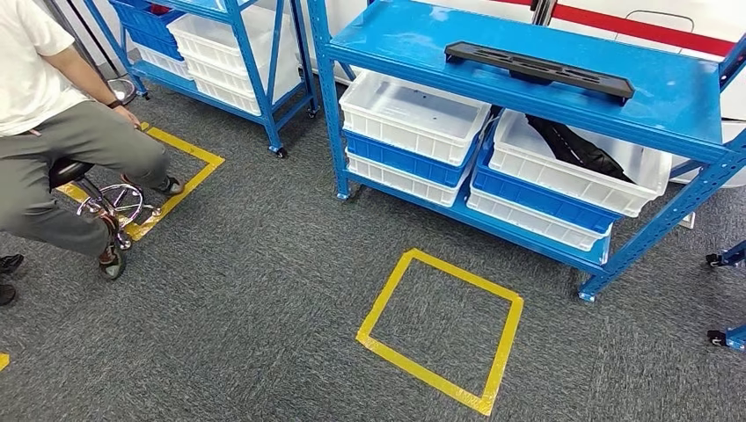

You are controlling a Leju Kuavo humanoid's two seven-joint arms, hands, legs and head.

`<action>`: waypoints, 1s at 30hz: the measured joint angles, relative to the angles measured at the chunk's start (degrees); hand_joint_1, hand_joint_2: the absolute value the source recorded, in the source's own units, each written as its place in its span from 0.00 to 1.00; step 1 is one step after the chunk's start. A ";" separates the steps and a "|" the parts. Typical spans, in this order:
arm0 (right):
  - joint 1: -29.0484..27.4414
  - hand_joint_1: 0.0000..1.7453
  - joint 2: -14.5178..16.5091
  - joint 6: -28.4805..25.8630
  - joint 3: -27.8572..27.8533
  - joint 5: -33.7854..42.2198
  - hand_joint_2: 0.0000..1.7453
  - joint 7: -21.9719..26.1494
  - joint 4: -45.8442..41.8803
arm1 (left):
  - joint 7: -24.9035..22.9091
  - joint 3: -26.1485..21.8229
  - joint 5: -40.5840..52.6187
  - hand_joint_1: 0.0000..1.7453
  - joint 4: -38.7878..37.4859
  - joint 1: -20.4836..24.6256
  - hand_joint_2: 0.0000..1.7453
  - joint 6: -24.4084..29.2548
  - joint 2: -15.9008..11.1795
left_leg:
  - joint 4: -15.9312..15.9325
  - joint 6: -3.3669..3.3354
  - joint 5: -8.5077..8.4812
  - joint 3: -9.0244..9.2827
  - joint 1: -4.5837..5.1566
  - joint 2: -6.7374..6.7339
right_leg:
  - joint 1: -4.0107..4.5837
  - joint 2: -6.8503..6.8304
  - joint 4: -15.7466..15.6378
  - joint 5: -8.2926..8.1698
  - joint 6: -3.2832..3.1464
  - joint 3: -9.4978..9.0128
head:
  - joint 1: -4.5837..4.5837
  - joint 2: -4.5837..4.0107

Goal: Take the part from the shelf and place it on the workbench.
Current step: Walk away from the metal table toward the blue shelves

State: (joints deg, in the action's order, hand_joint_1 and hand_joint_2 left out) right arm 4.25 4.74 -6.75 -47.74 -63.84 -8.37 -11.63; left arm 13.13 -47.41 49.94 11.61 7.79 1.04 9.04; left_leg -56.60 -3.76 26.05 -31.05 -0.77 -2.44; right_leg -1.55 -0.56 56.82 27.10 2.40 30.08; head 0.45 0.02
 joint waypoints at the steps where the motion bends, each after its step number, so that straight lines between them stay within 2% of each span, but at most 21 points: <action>1: 0.00 0.00 0.01 0.02 0.00 0.01 0.00 -0.02 0.00 | -0.03 0.00 0.03 0.00 0.00 0.00 0.00 -0.04 0.01 | 0.03 0.11 -0.06 0.00 -0.08 0.00 | 0.12 0.00 0.01 -0.01 -0.10 0.02 | 0.01 0.01; 3: -0.01 0.00 0.02 0.02 0.00 0.02 0.00 -0.03 0.00 | -0.07 0.00 0.08 0.00 0.00 0.00 0.00 -0.13 0.01 | 0.09 0.63 -0.20 -0.03 -0.25 0.00 | 0.33 0.00 0.04 -0.02 -0.30 0.06 | 0.00 0.01; 7: -0.01 0.00 0.00 0.02 0.00 0.02 0.00 -0.02 0.00 | -0.08 0.00 0.14 0.00 0.00 0.00 0.00 -0.19 0.02 | 0.20 2.87 -0.25 -0.07 -0.57 -0.01 | 0.70 -0.01 0.09 0.00 -0.50 0.24 | -0.03 0.01; 8: 0.00 0.00 0.00 0.02 0.00 0.02 0.00 -0.03 0.00 | -0.08 0.00 0.14 0.00 0.00 0.00 0.00 -0.19 0.02 | 0.21 3.20 -0.25 -0.09 -0.60 -0.01 | 0.75 -0.02 0.10 -0.02 -0.55 0.30 | -0.03 0.00; 10: 0.00 0.00 0.00 0.02 0.00 0.02 0.00 -0.03 0.00 | -0.08 0.00 0.14 0.00 0.00 0.00 0.00 -0.19 0.03 | 0.21 3.39 -0.25 -0.17 -0.56 -0.02 | 0.79 -0.03 0.10 -0.07 -0.64 0.39 | -0.04 0.00; 21: -0.01 0.00 0.07 -0.10 0.01 -0.42 0.00 -0.20 0.00 | -0.93 0.03 0.45 0.00 0.00 0.03 0.00 0.14 0.01 | 0.11 3.36 -0.23 -0.31 0.15 -0.02 | 0.16 -0.04 0.09 -0.15 -0.59 0.50 | -0.04 0.00; 22: -0.01 0.00 0.15 -0.11 0.01 -0.28 0.00 -0.21 0.00 | -1.03 0.03 0.47 0.00 0.01 0.05 0.00 0.16 -0.02 | -0.05 3.33 -0.16 -0.38 0.19 -0.02 | -0.20 -0.05 -0.04 -0.26 -0.40 0.44 | -0.04 0.00; 24: 0.02 0.00 0.37 -0.19 -0.01 0.05 0.00 -0.28 -0.01 | -1.20 0.04 0.51 0.00 0.05 0.12 0.00 0.19 -0.09 | 0.39 2.71 -0.33 -0.29 0.34 0.00 | -0.58 -0.09 -0.88 -0.71 0.27 0.04 | 0.09 0.01; 25: 0.04 0.00 0.46 -0.23 -0.01 0.12 0.00 -0.32 -0.01 | -1.24 0.05 0.54 0.00 0.07 0.17 0.00 0.22 -0.09 | 1.40 2.19 -0.87 0.19 0.23 -0.11 | -0.65 -0.12 -1.21 -0.89 0.60 -0.16 | 0.13 0.01; 26: 0.06 0.00 0.47 -0.27 -0.02 0.13 0.00 -0.38 -0.02 | -1.27 0.06 0.57 0.00 0.08 0.22 0.00 0.24 -0.05 | 2.79 1.47 -1.60 0.82 0.06 -0.21 | -0.37 -0.06 -0.79 -0.52 0.57 0.04 | 0.15 0.01; 27: 0.06 0.00 0.47 -0.28 -0.02 0.13 0.00 -0.43 -0.02 | -1.28 0.07 0.59 0.00 0.09 0.27 0.00 0.26 0.01 | 4.03 0.91 -2.31 1.39 -0.15 -0.33 | -0.20 0.05 0.78 0.37 0.36 0.81 | 0.11 0.00; 28: 0.04 0.00 0.42 -0.28 -0.02 0.13 0.00 -0.51 -0.02 | -1.28 0.08 0.60 0.00 0.09 0.29 0.00 0.27 0.07 | 4.82 0.63 -2.84 1.73 -0.42 -0.46 | -0.18 0.18 3.77 1.83 -0.04 2.29 | -0.01 0.00; 29: 0.01 0.00 0.39 -0.27 -0.02 0.13 0.00 -0.60 -0.02 | -1.31 0.08 0.61 0.00 0.09 0.30 0.00 0.27 0.11 | 5.04 0.47 -3.03 1.68 -0.49 -0.49 | -0.24 0.32 7.66 3.54 -0.31 4.28 | -0.07 0.01; 30: -0.07 0.00 0.38 -0.25 -0.02 0.12 0.00 -0.68 -0.02 | -1.34 0.08 0.62 0.00 0.09 0.30 0.00 0.26 0.14 | 5.02 0.57 -3.10 1.53 -0.54 -0.55 | -0.41 0.38 11.35 4.82 -0.26 6.15 | -0.12 0.01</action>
State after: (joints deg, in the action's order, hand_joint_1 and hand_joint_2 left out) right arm 4.18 5.12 -7.00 -47.76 -63.72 -9.05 -11.64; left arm 11.79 -47.33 50.56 11.69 8.09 1.31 9.18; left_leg -51.58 -3.19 22.95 -29.52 -1.30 -2.98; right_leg -1.97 -0.17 68.16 31.91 2.14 36.23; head 0.33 0.03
